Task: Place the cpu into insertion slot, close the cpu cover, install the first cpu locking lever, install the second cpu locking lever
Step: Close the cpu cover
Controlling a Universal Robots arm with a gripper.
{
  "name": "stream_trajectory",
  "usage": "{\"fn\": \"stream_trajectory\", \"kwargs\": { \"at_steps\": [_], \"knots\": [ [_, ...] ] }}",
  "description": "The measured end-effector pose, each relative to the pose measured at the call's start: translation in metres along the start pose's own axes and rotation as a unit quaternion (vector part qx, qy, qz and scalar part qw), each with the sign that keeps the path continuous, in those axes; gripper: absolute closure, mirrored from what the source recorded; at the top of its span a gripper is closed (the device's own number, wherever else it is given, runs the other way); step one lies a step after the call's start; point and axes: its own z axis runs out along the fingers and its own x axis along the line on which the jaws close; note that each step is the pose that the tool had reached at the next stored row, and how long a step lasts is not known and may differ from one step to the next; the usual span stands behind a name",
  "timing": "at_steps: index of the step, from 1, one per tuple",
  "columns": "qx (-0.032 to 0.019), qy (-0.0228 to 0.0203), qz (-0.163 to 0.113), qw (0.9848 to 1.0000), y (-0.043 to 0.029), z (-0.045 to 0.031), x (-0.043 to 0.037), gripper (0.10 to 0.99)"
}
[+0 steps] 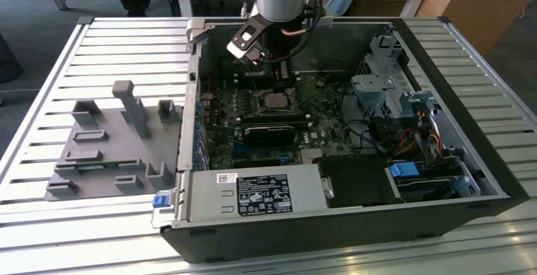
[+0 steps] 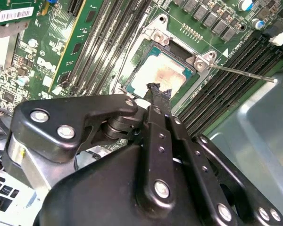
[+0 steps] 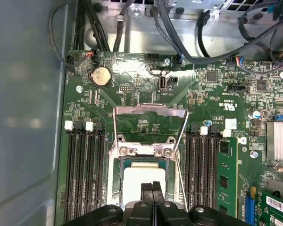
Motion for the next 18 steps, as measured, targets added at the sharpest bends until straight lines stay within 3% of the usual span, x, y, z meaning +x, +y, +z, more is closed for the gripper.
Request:
{"fn": "stream_trajectory", "kwargs": {
  "at_steps": [6, 18],
  "knots": [
    [0.0004, 0.0001, 0.0, 1.0, 0.0003, -0.0036, -0.0001, 0.98],
    [0.0009, 0.0001, 0.0, 1.0, 0.0015, -0.0194, -0.0006, 0.98]
  ]
}}
